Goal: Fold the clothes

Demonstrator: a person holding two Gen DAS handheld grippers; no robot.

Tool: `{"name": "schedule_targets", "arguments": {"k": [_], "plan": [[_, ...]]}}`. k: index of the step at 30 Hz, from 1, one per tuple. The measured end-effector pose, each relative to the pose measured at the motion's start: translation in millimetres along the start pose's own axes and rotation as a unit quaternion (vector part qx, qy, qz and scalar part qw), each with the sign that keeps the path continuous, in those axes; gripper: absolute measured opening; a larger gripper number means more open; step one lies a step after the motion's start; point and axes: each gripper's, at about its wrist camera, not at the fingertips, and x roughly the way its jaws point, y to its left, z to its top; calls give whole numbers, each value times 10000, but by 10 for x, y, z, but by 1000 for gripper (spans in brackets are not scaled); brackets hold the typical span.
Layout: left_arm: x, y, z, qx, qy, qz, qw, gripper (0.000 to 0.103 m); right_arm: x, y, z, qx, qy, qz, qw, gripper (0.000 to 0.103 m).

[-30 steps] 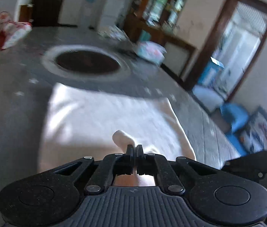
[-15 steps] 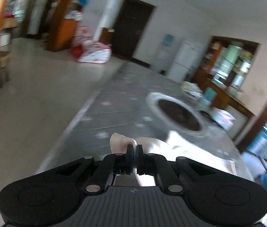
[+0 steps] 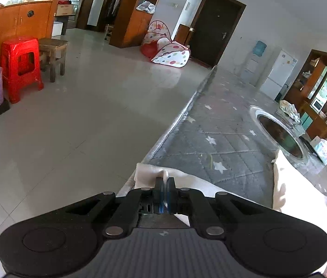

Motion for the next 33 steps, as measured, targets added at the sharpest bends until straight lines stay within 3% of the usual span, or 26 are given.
{"name": "schedule_targets", "arguments": {"k": [6, 9, 12, 15, 18, 20, 21, 24, 27, 30, 31, 32, 33], "plan": [[32, 79, -56, -15, 96, 55, 9999, 3, -556, -298, -137, 868, -724, -741, 9908, 3], [70, 91, -76, -40, 144, 95, 9998, 3, -946, -553, -355, 1561, -1054, -1484, 9708, 3], [84, 74, -76, 22, 166, 105, 9998, 3, -1153, -805, -614, 2111, -834, -2210, 9485, 3], [77, 54, -68, 79, 209, 130, 9997, 7, -1209, -863, -750, 2177, -606, -2020, 9530, 7], [26, 36, -61, 147, 204, 128, 9996, 9, -1149, -692, -613, 1679, -725, -1563, 9706, 15], [-16, 17, -65, 242, 215, 161, 9993, 14, -1051, -580, -464, 1335, -793, -1225, 9803, 31], [-46, 8, -67, 310, 208, 170, 9992, 15, -979, -514, -372, 1126, -804, -1002, 9853, 34], [-164, -17, -68, 529, 135, 193, 9983, 26, -708, -335, -156, 508, -608, -562, 9953, 40], [-301, -91, -88, 797, 83, -7, 9968, 33, -437, -142, -51, -50, -284, -470, 9985, 50], [-398, -285, -166, 1246, 146, -391, 9913, 35, -124, -75, -27, -477, 61, -617, 9969, 43], [-421, -371, -205, 1411, 181, -556, 9883, 36, -88, -84, -20, -481, 101, -607, 9969, 33], [-437, -469, -251, 1584, 223, -741, 9843, 38, -44, -100, -15, -427, 123, -560, 9974, 14], [-444, -576, -304, 1747, 281, -945, 9797, 38, -54, -134, -11, -316, 84, -550, 9980, 9]]}}
